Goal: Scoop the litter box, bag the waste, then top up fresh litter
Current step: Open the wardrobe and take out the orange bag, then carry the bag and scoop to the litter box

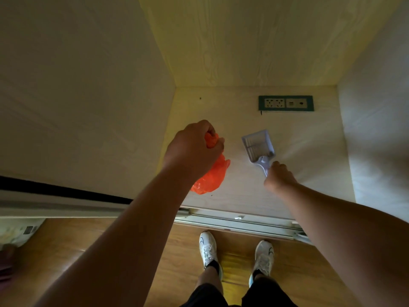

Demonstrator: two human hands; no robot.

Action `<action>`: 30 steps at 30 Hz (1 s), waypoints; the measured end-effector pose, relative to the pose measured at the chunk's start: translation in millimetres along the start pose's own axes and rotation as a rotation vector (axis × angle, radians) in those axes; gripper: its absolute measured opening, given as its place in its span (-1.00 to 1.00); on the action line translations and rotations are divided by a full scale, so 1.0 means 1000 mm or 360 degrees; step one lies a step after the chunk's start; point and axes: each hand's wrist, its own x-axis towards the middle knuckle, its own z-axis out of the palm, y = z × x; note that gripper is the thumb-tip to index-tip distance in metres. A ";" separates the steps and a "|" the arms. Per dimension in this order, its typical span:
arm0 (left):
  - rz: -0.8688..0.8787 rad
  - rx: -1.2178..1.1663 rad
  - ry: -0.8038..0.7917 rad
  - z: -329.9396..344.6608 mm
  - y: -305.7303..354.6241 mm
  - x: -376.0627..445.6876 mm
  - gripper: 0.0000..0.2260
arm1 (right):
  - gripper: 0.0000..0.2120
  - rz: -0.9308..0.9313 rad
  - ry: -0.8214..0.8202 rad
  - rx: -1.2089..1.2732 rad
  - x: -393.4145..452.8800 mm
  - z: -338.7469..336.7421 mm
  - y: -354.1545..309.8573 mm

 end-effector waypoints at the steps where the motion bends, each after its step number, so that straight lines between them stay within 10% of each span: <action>1: -0.0004 0.0003 0.0006 -0.002 0.001 -0.001 -0.82 | -0.59 0.0004 -0.0094 0.0005 -0.001 -0.003 0.000; 16: 0.0100 -0.0218 0.0131 -0.029 0.056 -0.027 -0.81 | -0.85 -0.0277 0.0043 0.1027 -0.138 -0.181 -0.030; 30: 0.0646 -0.0282 0.0021 -0.075 0.084 -0.027 -0.80 | -0.76 -0.0291 0.0456 0.0984 -0.253 -0.232 -0.033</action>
